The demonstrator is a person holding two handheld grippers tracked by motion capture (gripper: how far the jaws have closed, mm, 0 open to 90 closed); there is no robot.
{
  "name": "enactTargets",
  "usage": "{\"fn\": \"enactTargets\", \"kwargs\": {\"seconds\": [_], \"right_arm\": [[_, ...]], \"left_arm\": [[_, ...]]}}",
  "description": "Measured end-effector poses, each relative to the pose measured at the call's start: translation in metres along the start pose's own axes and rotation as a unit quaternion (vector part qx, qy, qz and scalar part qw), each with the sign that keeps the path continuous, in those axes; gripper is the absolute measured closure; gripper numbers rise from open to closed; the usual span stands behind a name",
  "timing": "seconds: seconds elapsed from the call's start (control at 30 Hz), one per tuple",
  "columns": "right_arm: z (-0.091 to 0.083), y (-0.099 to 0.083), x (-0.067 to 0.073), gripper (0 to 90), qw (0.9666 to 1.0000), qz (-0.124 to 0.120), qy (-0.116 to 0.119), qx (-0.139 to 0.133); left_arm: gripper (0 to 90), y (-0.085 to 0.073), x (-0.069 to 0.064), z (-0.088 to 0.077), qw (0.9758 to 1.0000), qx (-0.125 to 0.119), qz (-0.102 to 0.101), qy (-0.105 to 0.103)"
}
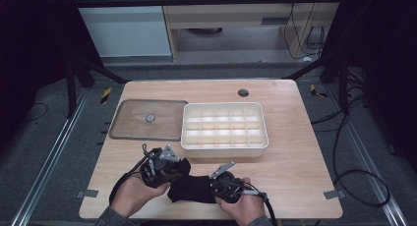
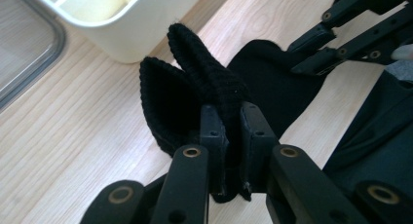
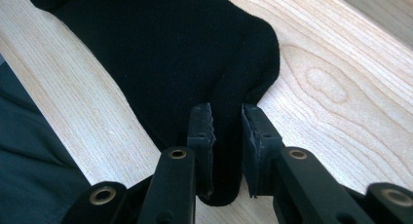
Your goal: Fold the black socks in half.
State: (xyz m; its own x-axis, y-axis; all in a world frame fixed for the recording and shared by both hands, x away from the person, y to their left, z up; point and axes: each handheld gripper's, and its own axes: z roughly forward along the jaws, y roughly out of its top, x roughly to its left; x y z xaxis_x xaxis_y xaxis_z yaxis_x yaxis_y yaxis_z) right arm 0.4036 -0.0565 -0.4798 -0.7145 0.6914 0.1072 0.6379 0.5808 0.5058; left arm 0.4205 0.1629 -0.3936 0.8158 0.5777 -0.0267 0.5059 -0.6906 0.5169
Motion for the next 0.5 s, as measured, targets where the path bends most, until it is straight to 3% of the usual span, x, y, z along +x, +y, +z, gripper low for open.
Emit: {"fn": "enactTargets", "kwargs": {"seconds": [0.5], "right_arm": [[0.001, 0.001, -0.002, 76.1, 0.9999, 0.009, 0.004, -0.004]], "left_arm": [[82.0, 0.005, -0.015, 0.008, 0.9998, -0.005, 0.012, -0.014]]}}
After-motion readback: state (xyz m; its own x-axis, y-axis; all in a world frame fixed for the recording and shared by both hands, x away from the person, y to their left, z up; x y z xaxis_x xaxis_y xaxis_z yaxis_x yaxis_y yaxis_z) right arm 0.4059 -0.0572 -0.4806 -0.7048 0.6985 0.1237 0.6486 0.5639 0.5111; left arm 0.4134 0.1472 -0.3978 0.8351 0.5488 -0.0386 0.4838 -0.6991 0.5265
